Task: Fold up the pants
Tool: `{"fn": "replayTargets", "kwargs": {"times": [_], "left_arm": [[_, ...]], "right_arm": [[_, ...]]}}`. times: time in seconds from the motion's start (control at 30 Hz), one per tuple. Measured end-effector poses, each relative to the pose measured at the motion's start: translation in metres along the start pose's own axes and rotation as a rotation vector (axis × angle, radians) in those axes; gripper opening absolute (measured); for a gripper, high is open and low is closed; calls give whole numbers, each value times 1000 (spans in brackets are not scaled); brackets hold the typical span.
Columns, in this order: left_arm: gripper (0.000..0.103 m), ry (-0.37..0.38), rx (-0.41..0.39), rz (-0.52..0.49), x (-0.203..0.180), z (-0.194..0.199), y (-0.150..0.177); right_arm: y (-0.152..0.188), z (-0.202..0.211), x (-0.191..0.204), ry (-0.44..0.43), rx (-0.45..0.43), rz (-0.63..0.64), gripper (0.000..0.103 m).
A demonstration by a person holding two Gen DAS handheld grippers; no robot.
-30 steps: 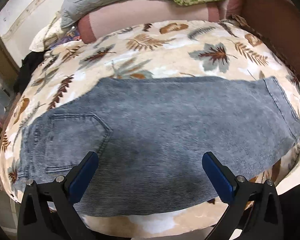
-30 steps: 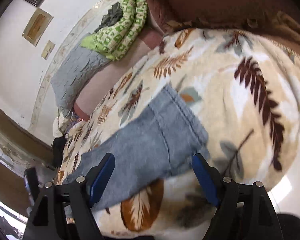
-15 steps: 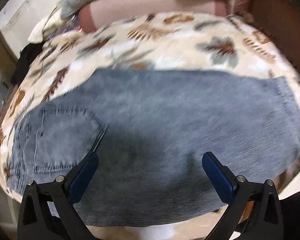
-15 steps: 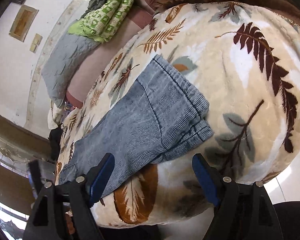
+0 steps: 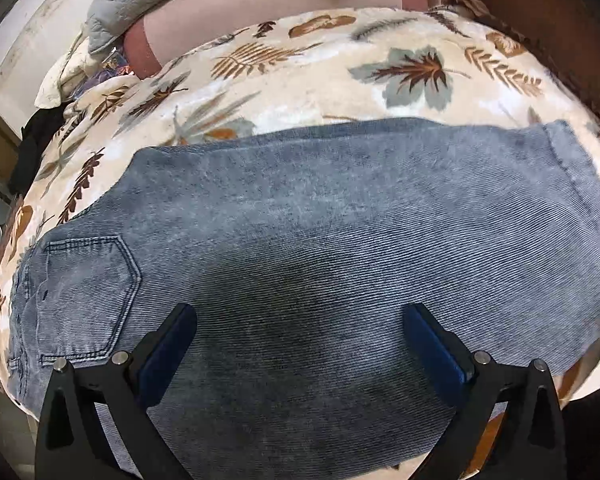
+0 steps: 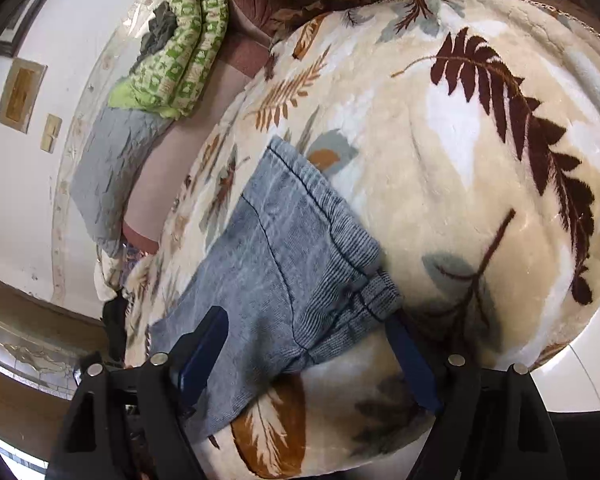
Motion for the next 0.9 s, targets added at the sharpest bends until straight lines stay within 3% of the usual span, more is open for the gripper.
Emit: {"fn": "replayTargets", "kwargs": {"times": [0.4,0.9], "left_arm": [[103,2,-186,-6,-3,58,-34],[103,6,-219,7,-4,72,-41]], "right_arm": [[-4,3,11,-35,-27,23,84],[0,-5,7,0,-1,28,84]]}}
Point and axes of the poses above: each gripper's, at about its wrist camera, not at the fingertips, and z roughly against the way its jaws point, x to its left, y to its underside, the point moved 10 cm from there along -z, roughly the way its jaws point, and after that the axes turned 9 degrees about -x, right-handed, at the moved point
